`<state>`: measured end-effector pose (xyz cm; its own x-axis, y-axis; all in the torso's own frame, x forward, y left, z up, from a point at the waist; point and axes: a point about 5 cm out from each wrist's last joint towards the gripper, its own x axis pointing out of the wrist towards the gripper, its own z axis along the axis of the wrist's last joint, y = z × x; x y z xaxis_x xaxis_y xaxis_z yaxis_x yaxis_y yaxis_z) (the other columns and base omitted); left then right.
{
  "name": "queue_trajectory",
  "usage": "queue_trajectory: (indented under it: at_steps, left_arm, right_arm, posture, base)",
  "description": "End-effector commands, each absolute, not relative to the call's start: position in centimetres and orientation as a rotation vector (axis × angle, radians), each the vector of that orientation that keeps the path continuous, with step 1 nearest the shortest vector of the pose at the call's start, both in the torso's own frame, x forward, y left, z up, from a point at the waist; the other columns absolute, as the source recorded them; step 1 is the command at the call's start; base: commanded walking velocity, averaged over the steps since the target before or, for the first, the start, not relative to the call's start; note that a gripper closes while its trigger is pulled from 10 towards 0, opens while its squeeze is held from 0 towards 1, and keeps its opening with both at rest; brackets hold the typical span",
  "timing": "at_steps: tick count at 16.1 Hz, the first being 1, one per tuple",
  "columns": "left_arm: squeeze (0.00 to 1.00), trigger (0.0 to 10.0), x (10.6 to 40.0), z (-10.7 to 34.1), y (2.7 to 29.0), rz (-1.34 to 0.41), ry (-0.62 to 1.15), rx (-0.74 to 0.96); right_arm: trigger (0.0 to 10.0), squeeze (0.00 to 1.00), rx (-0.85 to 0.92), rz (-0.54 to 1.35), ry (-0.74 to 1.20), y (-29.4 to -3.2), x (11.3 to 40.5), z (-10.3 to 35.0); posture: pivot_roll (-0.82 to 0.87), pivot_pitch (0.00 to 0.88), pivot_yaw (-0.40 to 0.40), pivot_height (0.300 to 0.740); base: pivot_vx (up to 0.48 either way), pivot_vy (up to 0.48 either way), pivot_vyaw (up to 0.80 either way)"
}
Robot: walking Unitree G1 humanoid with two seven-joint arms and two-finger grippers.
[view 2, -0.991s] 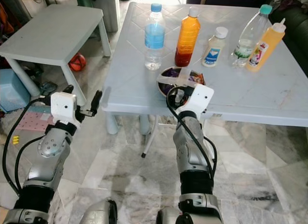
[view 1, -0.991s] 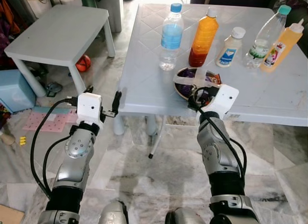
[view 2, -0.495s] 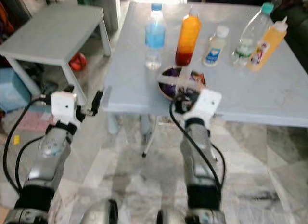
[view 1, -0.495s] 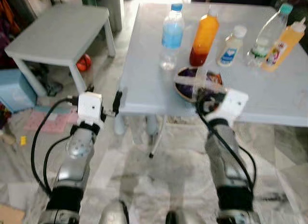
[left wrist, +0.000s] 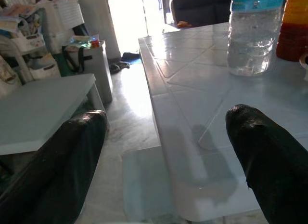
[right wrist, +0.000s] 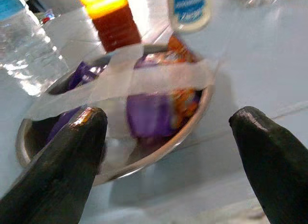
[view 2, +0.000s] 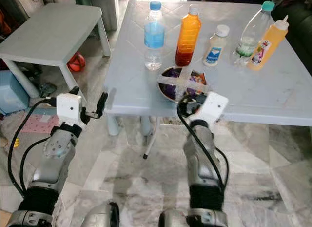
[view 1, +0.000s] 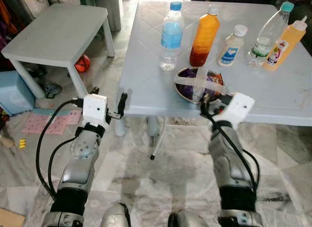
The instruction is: Restocking fridge
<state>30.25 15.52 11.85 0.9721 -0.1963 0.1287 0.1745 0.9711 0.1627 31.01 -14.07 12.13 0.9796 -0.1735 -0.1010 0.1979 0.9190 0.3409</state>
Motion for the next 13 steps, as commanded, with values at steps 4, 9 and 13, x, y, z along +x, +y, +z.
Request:
queue_trajectory:
  at_steps: [4, 9, 13]
  left_arm:
    - [0.00, 10.0, 30.2, 11.7, 15.5, -0.199, -0.133, 0.166]
    - [0.00, 10.0, 30.3, 11.8, 15.3, -0.206, -0.135, 0.167]
    - [0.00, 10.0, 30.4, 11.8, 15.3, -0.206, -0.137, 0.167]
  right_arm:
    - [10.0, 0.00, 0.414, -0.174, 0.113, -12.8, 31.7, 11.6]
    - [0.0, 0.00, 0.599, -0.207, 0.200, -11.8, 32.4, 10.9]
    - [0.0, 0.00, 0.643, -0.251, 0.204, -12.5, 32.6, 11.1]
  posture:
    - [0.00, 0.123, 0.015, 0.740]
    - [0.00, 0.126, 0.019, 0.740]
    - [0.00, 0.127, 0.020, 0.740]
  base:
    - [0.000, 0.000, 0.00]
    - [0.000, 0.000, 0.00]
    - [0.000, 0.000, 0.00]
